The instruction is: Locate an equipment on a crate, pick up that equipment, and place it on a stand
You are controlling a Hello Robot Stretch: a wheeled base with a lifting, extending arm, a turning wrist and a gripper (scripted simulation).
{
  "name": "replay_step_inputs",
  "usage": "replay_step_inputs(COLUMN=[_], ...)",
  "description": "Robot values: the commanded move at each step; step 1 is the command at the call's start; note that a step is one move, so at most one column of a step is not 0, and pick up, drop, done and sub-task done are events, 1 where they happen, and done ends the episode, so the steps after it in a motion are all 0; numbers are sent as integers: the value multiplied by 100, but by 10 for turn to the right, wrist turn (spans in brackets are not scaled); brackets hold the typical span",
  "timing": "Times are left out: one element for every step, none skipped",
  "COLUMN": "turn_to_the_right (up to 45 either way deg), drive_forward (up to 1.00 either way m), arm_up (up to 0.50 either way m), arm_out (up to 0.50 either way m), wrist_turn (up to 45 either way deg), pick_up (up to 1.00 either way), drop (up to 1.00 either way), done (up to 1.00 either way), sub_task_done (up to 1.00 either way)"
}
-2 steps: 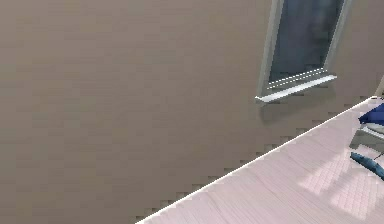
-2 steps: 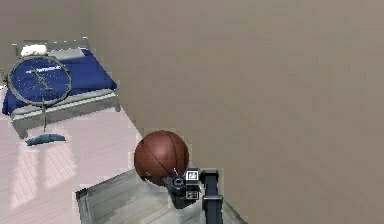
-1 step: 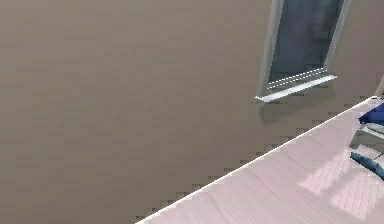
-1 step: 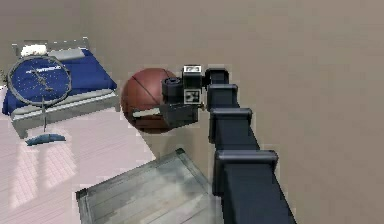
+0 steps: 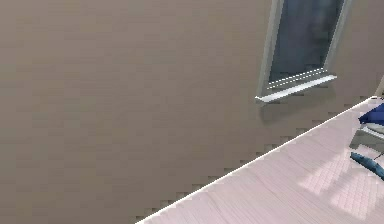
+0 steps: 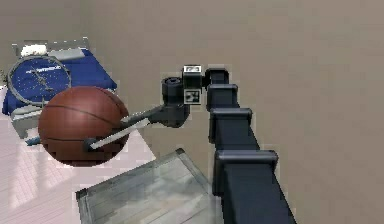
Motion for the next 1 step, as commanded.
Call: replay_step_inputs(turn_to_the_right=[0], drive_forward=[0], arm_up=[0], arm_out=[0], wrist_turn=[-450], pick_up=[0], drop=[0], done=[0], sub_task_done=[0])
